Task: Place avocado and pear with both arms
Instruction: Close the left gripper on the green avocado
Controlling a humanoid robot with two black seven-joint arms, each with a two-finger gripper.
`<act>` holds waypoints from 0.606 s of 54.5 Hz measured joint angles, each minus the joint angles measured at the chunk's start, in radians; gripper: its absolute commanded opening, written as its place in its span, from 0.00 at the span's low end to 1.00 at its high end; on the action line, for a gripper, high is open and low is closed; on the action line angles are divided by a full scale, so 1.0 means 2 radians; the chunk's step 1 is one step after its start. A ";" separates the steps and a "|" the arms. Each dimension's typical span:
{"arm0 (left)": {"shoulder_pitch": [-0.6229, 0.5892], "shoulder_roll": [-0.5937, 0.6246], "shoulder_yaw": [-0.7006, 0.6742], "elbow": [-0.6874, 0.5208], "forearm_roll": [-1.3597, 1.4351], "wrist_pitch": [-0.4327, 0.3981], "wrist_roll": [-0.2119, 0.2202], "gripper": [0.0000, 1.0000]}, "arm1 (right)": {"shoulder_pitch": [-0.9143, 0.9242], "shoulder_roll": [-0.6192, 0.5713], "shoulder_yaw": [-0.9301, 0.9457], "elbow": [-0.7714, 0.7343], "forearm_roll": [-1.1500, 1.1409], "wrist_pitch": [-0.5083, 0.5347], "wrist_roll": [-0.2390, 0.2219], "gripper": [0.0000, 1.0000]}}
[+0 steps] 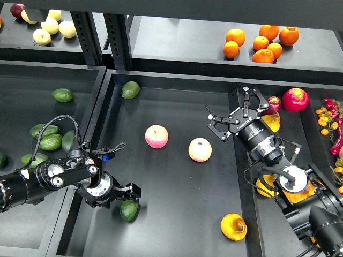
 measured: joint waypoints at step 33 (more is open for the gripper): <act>0.008 -0.010 -0.028 0.013 0.002 0.000 0.000 0.41 | -0.005 0.000 0.000 0.003 -0.001 0.000 -0.001 0.99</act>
